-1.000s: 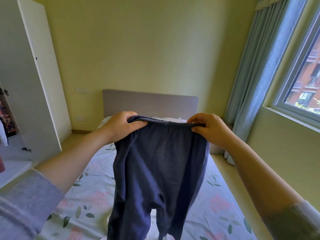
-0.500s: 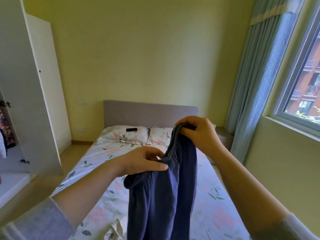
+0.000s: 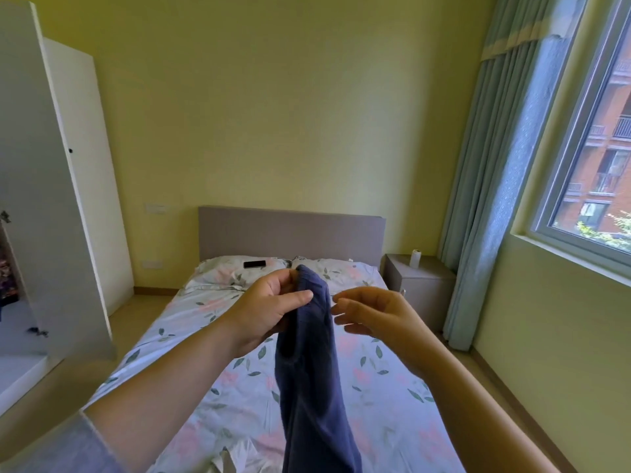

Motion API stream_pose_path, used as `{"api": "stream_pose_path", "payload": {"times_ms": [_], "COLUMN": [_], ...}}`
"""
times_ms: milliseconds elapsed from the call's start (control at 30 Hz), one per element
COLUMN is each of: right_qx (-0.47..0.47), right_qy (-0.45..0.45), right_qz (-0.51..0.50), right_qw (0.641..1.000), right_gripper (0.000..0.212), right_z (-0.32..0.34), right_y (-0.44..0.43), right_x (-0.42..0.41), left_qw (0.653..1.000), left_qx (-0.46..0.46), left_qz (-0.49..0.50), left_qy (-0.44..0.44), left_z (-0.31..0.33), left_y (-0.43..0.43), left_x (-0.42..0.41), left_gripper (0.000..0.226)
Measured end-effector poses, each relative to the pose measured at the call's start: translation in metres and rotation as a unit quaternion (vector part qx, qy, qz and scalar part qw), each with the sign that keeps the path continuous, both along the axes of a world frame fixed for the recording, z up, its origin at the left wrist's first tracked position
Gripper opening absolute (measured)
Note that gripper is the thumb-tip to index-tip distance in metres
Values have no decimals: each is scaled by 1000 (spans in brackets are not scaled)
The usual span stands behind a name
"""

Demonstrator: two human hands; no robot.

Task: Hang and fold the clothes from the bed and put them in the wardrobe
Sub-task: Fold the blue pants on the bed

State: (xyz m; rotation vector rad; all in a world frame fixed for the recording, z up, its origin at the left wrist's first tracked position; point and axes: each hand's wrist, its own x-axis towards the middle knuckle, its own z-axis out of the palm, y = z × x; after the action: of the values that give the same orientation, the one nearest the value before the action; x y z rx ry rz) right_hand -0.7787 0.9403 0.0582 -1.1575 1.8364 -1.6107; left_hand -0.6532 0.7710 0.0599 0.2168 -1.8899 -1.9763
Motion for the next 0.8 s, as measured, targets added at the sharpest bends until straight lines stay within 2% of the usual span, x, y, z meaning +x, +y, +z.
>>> {"api": "stream_pose_path", "payload": {"times_ms": [133, 267, 367, 467, 633, 733, 800], "right_qx": [-17, -32, -21, -23, -56, -79, -74], "right_qy": [-10, -18, 42, 69, 67, 45, 41], "right_qz": [7, 30, 11, 1, 8, 39, 60], "right_qw": [1000, 999, 999, 997, 996, 995, 995], "right_gripper": [19, 31, 43, 43, 42, 46, 42], "right_z": [-1, 1, -2, -3, 11, 22, 30], "right_y": [-1, -2, -3, -4, -6, -5, -5], "right_x": [11, 16, 20, 20, 13, 13, 13], "left_qw": [999, 999, 999, 998, 996, 970, 951], "left_qx": [16, 20, 40, 37, -84, -237, -290], "left_qz": [-31, -8, -24, -55, -17, 53, 106], "left_qy": [14, 24, 23, 10, 5, -5, -10], "left_z": [0, -1, -2, -2, 8, -3, -15], "left_y": [6, 13, 14, 13, 0, -10, -15], "left_x": [-4, -11, -10, -7, -4, 3, 4], "left_gripper": [27, 25, 24, 26, 26, 23, 23]}}
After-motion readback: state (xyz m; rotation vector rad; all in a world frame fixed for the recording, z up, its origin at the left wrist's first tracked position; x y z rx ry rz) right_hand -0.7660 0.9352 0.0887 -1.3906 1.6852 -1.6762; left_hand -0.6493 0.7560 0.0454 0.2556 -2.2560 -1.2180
